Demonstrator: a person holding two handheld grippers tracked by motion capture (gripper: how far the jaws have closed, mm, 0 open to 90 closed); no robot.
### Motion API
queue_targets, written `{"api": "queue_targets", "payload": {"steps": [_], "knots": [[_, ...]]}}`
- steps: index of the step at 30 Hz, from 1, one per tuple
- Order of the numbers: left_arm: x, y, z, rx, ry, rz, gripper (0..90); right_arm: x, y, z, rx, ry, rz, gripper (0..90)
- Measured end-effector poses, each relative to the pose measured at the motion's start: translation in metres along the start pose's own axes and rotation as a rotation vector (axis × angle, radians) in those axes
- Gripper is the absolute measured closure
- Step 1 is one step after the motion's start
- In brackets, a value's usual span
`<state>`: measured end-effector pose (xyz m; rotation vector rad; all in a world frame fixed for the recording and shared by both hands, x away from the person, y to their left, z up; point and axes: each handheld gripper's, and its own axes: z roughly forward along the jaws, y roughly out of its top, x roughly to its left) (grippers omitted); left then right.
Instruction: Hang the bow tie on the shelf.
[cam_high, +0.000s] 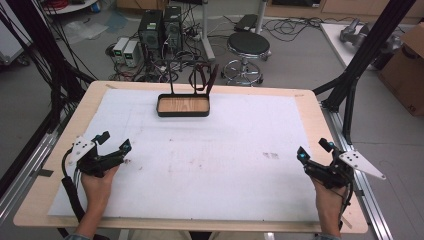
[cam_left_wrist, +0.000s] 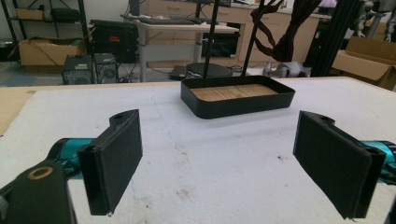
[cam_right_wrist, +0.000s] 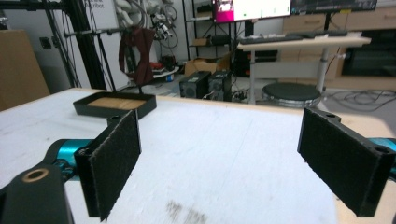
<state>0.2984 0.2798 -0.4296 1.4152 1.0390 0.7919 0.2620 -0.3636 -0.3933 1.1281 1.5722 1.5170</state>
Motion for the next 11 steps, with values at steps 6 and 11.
{"api": "queue_targets", "payload": {"steps": [6, 11], "knots": [[0.000, 0.000, 0.000, 0.003, -0.001, 0.004, 15.9, 0.009, -0.024, 0.008, 0.050, 0.024, 0.007, 12.3], [0.001, 0.000, 0.000, 0.006, 0.006, 0.006, 15.9, 0.016, -0.028, 0.011, 0.061, 0.041, -0.008, 12.3]]}}
